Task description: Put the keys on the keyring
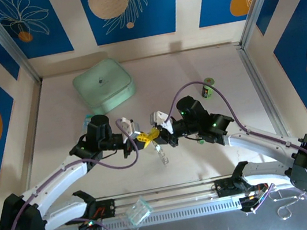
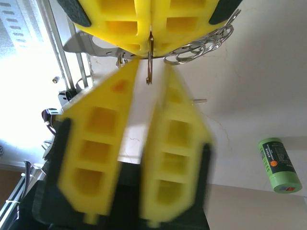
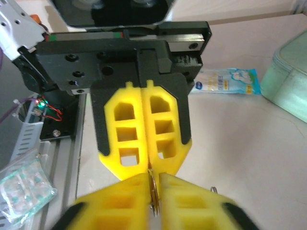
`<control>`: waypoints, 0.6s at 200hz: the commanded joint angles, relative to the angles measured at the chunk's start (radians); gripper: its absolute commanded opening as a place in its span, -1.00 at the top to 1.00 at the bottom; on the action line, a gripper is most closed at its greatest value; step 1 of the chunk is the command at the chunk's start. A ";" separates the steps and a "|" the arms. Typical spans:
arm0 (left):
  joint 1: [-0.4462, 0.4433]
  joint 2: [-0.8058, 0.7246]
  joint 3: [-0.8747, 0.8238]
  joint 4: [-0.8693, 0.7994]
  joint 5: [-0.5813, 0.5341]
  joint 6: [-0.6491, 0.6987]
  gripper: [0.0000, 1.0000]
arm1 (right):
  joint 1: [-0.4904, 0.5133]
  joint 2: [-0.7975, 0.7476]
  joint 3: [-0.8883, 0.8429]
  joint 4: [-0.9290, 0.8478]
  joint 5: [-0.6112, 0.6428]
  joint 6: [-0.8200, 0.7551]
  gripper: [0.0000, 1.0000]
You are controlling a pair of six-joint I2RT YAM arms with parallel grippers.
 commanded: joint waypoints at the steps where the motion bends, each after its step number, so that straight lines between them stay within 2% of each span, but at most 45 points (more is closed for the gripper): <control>1: -0.015 -0.049 -0.006 0.017 -0.043 0.089 1.00 | -0.011 -0.070 -0.016 -0.013 0.062 -0.005 0.24; 23: -0.063 -0.086 -0.022 -0.022 -0.199 0.231 1.00 | -0.053 -0.159 -0.078 0.001 0.067 -0.019 0.19; 36: -0.078 -0.101 -0.038 -0.010 -0.255 0.293 1.00 | -0.056 -0.207 -0.127 0.028 0.071 -0.058 0.20; 69: -0.101 -0.143 -0.090 0.068 -0.332 0.386 1.00 | -0.032 -0.245 -0.191 0.044 0.079 -0.151 0.22; 120: -0.114 -0.166 -0.112 0.091 -0.356 0.449 1.00 | 0.058 -0.161 -0.172 0.057 0.115 -0.212 0.16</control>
